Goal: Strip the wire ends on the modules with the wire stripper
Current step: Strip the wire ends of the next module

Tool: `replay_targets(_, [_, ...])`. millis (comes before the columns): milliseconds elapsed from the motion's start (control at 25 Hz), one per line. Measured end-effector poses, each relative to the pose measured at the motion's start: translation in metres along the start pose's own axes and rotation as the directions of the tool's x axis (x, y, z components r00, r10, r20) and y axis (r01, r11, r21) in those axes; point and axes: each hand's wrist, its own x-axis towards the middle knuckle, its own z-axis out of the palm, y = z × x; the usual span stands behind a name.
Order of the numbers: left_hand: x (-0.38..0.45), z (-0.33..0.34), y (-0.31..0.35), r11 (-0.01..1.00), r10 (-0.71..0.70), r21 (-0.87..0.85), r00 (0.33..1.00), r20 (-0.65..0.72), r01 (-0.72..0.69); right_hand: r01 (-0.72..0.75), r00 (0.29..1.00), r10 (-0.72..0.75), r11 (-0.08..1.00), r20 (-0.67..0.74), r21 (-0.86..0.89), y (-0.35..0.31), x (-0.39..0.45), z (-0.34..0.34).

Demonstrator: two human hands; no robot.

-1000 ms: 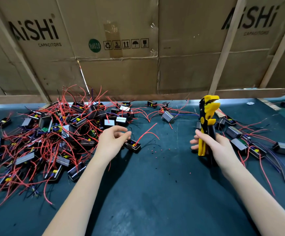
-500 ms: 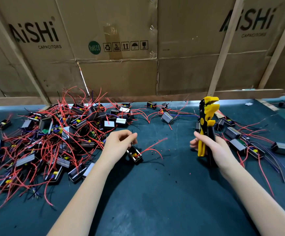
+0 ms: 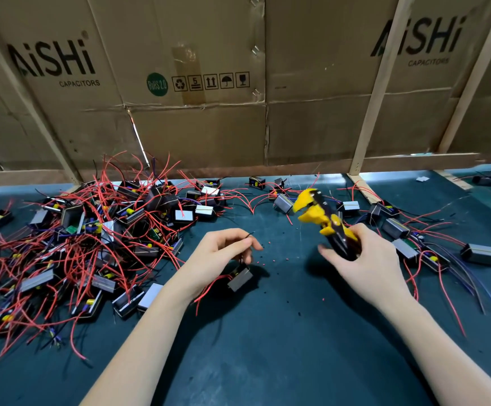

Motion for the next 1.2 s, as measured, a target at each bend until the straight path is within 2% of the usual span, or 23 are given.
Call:
replay_targets(40, [-0.001, 0.002, 0.001, 1.000, 0.015, 0.004, 0.999, 0.040, -0.015, 0.055, 0.998, -0.057, 0.988, -0.013, -0.146, -0.002, -0.002, 0.000])
replay_targets(120, [-0.003, 0.003, 0.003, 0.999, 0.040, 0.002, 0.994, 0.102, -0.040, 0.073, 0.997, -0.070, 0.953, 0.023, -0.292, -0.006, -0.004, 0.002])
replay_targets(200, [-0.005, 0.003, 0.005, 0.997, 0.070, -0.032, 0.986, 0.154, -0.066, 0.064, 0.998, -0.058, 0.926, 0.025, -0.372, -0.007, -0.004, 0.004])
replay_targets(280, [-0.005, 0.004, 0.006, 0.994, 0.096, -0.062, 0.978, 0.183, -0.086, 0.108, 0.993, -0.119, 0.897, 0.001, -0.429, -0.006, -0.005, 0.005])
replay_targets(400, [-0.004, 0.009, 0.004, 0.995, 0.094, -0.042, 0.982, 0.162, -0.089, 0.183, 0.982, -0.182, 0.859, 0.048, -0.479, -0.005, -0.006, 0.008])
replay_targets(480, [-0.003, 0.013, 0.002, 0.998, 0.067, -0.008, 0.988, 0.141, -0.067, 0.215, 0.976, -0.198, 0.849, 0.088, -0.482, -0.007, -0.009, 0.013])
replay_targets(720, [-0.002, 0.014, -0.001, 0.996, -0.025, 0.084, 0.992, 0.125, 0.014, 0.283, 0.955, -0.294, 0.873, 0.034, -0.397, -0.013, -0.012, 0.014])
replay_targets(1200, [-0.002, 0.014, 0.000, 0.989, -0.071, 0.141, 0.989, 0.132, 0.052, 0.328, 0.931, -0.365, 0.847, -0.010, -0.417, -0.011, -0.012, 0.012])
